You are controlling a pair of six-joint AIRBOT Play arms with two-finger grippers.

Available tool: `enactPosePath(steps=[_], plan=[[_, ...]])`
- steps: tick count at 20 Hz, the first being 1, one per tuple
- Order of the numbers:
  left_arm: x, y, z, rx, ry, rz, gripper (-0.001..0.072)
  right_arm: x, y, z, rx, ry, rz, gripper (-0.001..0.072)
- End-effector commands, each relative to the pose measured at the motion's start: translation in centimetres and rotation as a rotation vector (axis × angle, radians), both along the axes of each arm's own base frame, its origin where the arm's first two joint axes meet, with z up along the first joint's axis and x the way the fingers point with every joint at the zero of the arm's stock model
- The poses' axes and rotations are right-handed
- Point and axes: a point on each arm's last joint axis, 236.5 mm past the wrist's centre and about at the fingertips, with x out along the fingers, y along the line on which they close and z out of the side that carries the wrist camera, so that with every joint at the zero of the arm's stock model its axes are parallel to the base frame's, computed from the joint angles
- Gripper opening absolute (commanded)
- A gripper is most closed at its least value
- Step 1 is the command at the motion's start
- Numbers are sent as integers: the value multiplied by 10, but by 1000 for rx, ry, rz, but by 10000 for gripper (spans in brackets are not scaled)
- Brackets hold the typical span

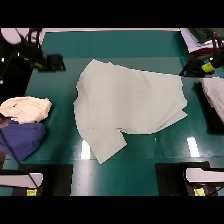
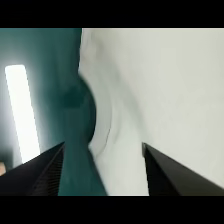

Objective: Fold the shirts.

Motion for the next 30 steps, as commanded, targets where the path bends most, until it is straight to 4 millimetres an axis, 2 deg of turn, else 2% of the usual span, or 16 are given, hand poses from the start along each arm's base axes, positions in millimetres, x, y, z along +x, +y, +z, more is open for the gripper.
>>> enactPosePath(steps=[1,3,5,7,9,12,17,20,21,23,24,26,28,30], plan=[[-72,5,-57,-21,131,46,569,-36,12,-1,26,0,23,322],[-126,-4,-99,-75,228,59,569,-51,15,-8,27,-7,6,321],[-165,-21,-129,-171,294,89,569,-59,17,-12,26,-26,-12,306],[-188,-36,-150,-263,330,133,569,-65,17,-16,24,-43,-28,306],[-200,-47,-166,-332,356,171,569,-69,19,-19,26,-36,-27,306],[-201,-65,-174,-413,337,177,568,-69,24,-16,50,-38,-24,306],[-205,-103,-178,-396,297,113,568,-65,33,-10,97,-58,-24,306],[-211,-111,-178,-393,309,96,567,-67,34,-11,95,-53,-11,306],[-212,-111,-178,-393,312,93,537,-67,33,-11,92,-54,-3,306],[-208,-110,-174,-392,298,89,168,-70,29,-14,70,-42,-1,306],[-203,-110,-169,-387,282,79,25,-73,25,-18,48,-26,1,306],[-194,-109,-156,-351,246,34,22,-85,7,-34,-33,27,-6,306],[-182,-101,-140,-282,204,-22,22,-105,-11,-60,-35,106,-62,306],[-167,-89,-124,-207,156,-30,22,-125,-38,-91,-5,172,-188,306]])
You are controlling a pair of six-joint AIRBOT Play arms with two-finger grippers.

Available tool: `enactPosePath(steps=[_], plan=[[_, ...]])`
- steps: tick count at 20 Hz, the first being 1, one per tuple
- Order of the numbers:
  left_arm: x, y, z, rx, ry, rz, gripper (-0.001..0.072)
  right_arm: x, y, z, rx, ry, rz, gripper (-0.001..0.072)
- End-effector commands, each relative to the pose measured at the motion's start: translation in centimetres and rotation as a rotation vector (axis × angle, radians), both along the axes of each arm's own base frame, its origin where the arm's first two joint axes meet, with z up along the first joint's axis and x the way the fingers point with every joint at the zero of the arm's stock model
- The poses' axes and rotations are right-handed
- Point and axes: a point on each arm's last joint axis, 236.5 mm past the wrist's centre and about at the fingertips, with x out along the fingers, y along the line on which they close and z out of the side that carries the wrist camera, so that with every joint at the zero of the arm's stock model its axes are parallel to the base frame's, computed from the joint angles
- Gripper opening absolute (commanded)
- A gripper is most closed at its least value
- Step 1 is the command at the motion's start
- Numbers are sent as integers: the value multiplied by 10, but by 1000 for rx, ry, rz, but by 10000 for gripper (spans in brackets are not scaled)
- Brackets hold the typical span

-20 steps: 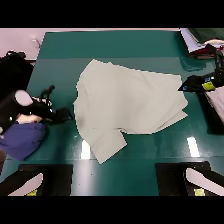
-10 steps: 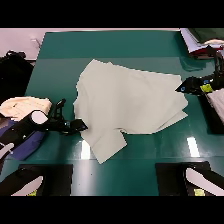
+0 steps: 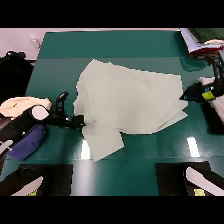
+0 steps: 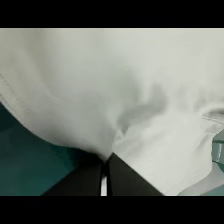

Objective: Fold the shirts.

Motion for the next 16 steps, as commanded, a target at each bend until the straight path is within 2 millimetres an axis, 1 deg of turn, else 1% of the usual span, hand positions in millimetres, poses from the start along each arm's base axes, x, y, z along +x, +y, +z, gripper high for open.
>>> enactPosePath(steps=[1,3,4,5,7,9,10,12,15,16], plan=[[22,18,26,117,-81,-31,22,-36,-42,-49,15,120,-174,308],[33,15,38,101,-120,-17,22,-67,-59,-85,78,234,-297,314],[36,14,40,96,-131,-11,22,-76,-64,-102,116,272,-356,314],[37,14,40,93,-134,-5,22,-77,-63,-114,179,280,-402,313],[36,14,40,93,-131,-6,22,-63,-54,-125,316,241,-464,303],[35,13,40,87,-127,-6,22,-47,-49,-135,387,213,-509,298],[35,12,41,81,-125,-4,22,-39,-48,-138,392,206,-515,249],[35,11,41,78,-122,-1,22,-25,-48,-144,358,186,-495,242],[35,11,41,76,-118,5,22,-7,-42,-145,317,157,-445,237],[34,11,41,76,-116,4,23,-5,-39,-144,307,154,-427,184]])
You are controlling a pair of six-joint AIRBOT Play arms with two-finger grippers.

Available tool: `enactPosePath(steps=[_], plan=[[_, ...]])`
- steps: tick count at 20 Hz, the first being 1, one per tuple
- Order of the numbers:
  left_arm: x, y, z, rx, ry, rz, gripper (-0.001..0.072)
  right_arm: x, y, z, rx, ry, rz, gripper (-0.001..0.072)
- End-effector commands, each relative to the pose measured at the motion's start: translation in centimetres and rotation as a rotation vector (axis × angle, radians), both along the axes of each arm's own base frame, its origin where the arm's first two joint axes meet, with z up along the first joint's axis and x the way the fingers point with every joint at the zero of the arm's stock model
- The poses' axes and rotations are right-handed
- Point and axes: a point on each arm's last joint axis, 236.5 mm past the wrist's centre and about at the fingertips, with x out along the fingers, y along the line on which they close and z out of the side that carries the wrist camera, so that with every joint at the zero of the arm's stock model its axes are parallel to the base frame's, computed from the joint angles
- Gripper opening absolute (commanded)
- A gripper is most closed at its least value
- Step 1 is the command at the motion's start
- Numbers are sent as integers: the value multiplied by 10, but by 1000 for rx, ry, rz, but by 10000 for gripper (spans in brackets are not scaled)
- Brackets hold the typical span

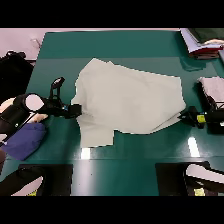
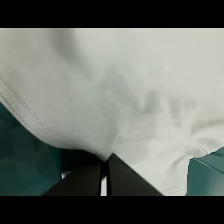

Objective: Fold the shirts.

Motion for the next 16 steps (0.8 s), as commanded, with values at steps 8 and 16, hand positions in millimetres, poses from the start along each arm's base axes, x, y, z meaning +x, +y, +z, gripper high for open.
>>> enactPosePath(steps=[8,16], plan=[[29,-5,130,-81,-315,7,22,41,20,99,-173,-306,168,15],[-100,67,548,-190,-1309,87,20,6,42,521,-799,-1216,168,15]])
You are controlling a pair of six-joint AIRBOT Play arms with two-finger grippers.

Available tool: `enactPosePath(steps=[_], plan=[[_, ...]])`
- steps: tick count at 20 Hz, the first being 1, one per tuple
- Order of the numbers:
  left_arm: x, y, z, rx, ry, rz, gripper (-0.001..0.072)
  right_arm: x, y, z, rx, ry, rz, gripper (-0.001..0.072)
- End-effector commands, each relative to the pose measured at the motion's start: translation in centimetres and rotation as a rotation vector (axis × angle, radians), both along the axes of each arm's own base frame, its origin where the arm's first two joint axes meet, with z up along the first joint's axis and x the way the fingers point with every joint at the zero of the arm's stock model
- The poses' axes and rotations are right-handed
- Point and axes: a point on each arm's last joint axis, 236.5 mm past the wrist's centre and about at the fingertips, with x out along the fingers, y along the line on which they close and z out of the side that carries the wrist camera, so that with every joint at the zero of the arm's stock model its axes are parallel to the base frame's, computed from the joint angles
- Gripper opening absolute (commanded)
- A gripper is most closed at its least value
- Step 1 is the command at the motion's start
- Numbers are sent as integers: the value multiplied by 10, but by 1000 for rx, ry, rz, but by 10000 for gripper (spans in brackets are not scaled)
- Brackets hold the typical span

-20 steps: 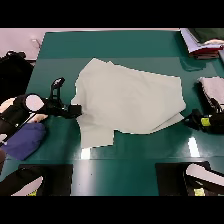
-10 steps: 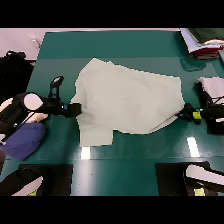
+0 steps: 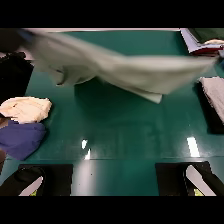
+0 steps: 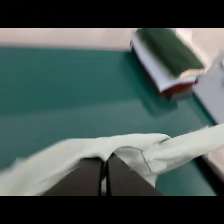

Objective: Fold the shirts.

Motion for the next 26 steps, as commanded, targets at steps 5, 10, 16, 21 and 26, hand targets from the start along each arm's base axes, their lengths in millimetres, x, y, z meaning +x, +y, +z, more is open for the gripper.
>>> enactPosePath(steps=[5,10,16,21,26], plan=[[-123,83,163,-34,-473,204,20,-111,13,203,-303,-412,-176,14],[-21,70,70,187,-148,246,21,-67,-6,142,-211,-229,-159,13],[130,22,-173,453,451,154,22,30,-15,-36,-78,268,-22,13],[203,3,-342,517,736,108,21,82,-1,-213,-55,689,73,13],[261,15,-375,206,757,132,21,134,-11,-249,-35,721,63,13]])
